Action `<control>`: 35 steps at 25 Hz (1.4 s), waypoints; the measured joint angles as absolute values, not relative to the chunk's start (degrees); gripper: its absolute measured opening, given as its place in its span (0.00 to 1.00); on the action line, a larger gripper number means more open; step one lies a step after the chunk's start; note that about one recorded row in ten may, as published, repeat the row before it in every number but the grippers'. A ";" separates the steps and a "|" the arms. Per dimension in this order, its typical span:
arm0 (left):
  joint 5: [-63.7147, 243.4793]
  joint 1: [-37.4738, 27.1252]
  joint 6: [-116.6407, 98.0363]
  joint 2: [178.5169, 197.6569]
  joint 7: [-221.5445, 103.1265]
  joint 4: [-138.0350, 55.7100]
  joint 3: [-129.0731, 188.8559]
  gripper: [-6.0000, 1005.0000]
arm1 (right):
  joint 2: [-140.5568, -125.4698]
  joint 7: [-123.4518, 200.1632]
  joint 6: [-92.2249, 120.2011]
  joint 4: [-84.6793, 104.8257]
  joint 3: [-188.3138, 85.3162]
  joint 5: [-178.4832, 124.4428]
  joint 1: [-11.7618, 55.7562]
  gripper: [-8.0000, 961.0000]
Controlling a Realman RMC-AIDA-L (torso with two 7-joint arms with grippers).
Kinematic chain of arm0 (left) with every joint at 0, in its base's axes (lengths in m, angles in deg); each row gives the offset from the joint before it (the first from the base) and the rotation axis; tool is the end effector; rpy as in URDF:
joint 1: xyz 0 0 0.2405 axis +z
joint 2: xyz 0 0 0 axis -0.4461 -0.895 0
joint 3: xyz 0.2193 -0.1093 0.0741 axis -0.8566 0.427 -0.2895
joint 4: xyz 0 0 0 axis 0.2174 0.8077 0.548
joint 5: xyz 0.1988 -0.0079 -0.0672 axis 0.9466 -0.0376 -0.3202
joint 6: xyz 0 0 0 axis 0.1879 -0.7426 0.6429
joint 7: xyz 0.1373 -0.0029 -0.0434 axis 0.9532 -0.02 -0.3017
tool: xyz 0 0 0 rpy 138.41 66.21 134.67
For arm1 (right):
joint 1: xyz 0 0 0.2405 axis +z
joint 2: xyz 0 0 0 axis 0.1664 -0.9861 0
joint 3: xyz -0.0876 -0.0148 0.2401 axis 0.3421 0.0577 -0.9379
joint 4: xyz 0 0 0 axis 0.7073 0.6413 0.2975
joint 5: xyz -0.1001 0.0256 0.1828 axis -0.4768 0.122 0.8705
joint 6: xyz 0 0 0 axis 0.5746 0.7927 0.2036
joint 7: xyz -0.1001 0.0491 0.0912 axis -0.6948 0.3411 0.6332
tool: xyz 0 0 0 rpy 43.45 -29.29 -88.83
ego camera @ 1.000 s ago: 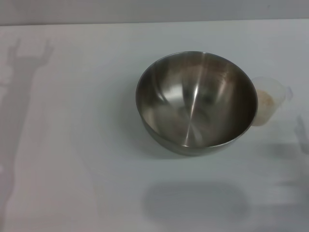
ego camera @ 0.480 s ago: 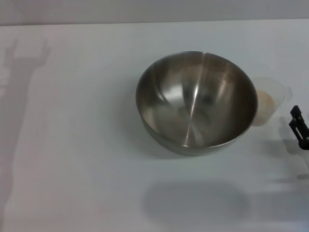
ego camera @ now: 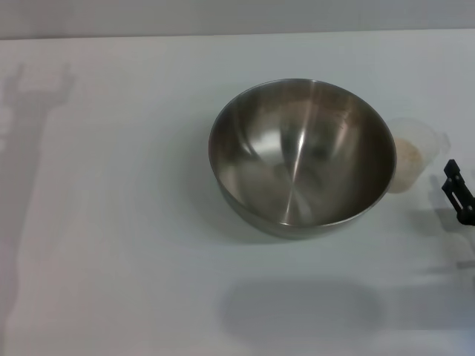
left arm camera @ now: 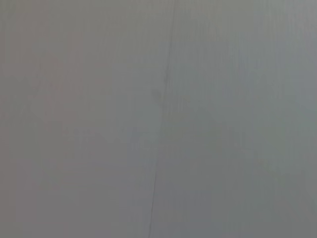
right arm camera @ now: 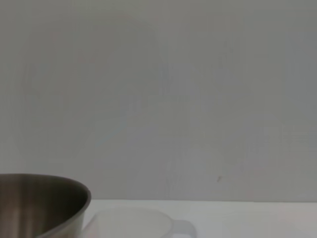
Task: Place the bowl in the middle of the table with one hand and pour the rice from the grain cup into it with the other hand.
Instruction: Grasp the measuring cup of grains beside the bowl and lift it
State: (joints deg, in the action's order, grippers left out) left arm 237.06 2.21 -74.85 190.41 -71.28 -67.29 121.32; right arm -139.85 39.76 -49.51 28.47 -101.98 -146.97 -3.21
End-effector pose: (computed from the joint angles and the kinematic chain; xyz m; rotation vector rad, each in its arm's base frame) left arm -0.2720 0.3687 0.0747 -1.3025 -0.2939 -1.0495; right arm 0.3687 0.2219 -0.0373 -1.6085 0.6218 0.5966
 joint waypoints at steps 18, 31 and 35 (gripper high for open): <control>237.07 2.60 -75.25 190.60 -71.28 -68.04 121.51 0.84 | -139.83 39.76 -46.77 26.07 -102.73 -146.78 0.44 0.73; 237.07 2.42 -75.25 190.68 -71.28 -68.08 122.18 0.84 | -139.72 39.76 -44.83 25.73 -103.51 -146.78 2.33 0.73; 237.07 2.45 -75.25 190.68 -71.28 -68.07 122.32 0.84 | -139.67 39.76 -44.50 25.47 -103.53 -146.78 2.85 0.73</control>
State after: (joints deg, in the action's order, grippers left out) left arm 237.07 2.45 -75.25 190.68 -71.28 -68.07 122.32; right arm -139.67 39.76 -44.50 25.47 -103.53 -146.78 2.85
